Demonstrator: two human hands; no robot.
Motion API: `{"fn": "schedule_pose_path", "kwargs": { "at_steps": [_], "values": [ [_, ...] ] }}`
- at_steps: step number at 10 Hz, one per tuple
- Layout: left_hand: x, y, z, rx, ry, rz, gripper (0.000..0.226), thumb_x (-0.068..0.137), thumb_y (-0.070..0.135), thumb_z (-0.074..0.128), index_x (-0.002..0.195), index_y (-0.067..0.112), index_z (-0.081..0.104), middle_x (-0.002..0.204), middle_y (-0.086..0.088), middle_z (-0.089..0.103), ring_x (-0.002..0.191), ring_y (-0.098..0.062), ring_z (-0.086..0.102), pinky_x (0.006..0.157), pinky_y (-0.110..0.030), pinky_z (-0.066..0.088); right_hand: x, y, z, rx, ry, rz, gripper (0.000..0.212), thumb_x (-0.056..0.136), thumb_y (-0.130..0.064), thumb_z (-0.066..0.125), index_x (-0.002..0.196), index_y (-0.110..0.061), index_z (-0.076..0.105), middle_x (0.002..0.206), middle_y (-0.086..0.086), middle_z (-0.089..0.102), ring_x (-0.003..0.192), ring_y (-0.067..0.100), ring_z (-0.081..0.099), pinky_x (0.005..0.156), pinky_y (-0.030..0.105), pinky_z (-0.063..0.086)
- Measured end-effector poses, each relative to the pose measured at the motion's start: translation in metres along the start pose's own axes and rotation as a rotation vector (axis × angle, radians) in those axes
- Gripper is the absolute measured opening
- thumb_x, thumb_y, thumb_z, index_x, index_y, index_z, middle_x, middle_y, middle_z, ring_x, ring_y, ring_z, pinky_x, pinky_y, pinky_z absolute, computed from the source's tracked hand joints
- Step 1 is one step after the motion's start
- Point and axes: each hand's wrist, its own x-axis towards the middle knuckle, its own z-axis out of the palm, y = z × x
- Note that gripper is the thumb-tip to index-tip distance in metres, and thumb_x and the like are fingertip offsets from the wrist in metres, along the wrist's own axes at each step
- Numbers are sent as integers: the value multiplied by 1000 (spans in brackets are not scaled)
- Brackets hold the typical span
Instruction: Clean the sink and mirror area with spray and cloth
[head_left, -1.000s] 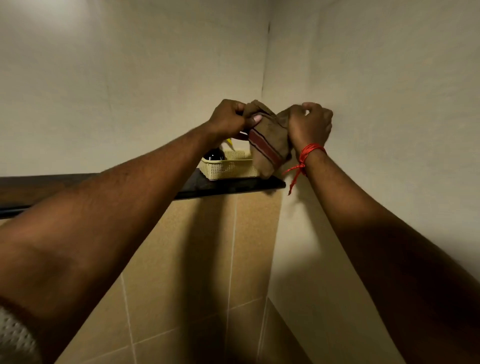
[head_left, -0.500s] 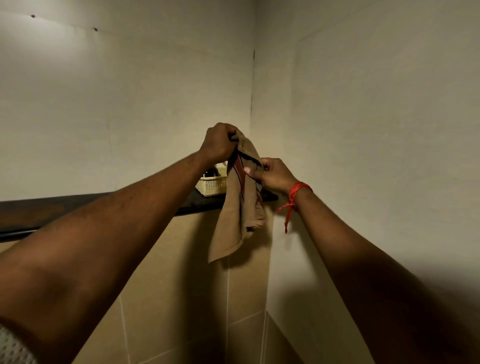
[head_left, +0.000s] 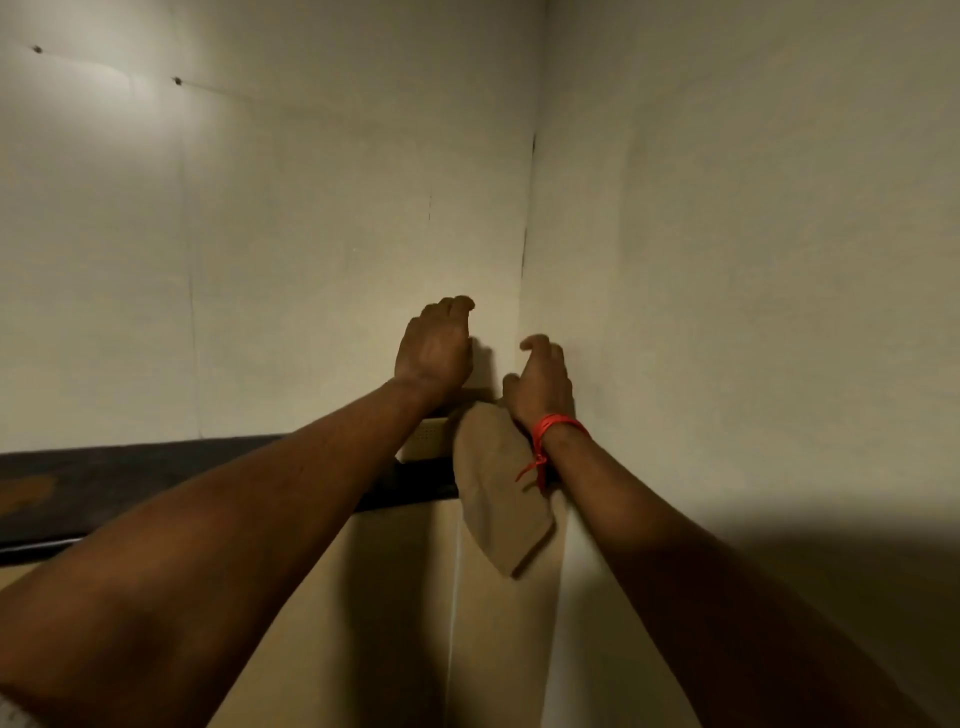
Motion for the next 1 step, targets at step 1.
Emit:
{"fn": "schedule_pose_path", "kwargs": {
  "at_steps": [1],
  "values": [
    [-13, 3, -1, 52, 52, 60, 61, 101, 28, 47, 154, 5, 31, 160, -16, 36, 149, -31, 34, 120, -42, 32, -10, -12, -3, -42, 141, -76, 58, 93, -25, 56, 147, -13, 37, 156, 8, 34, 143, 27, 38, 116, 40, 37]
  ]
}}
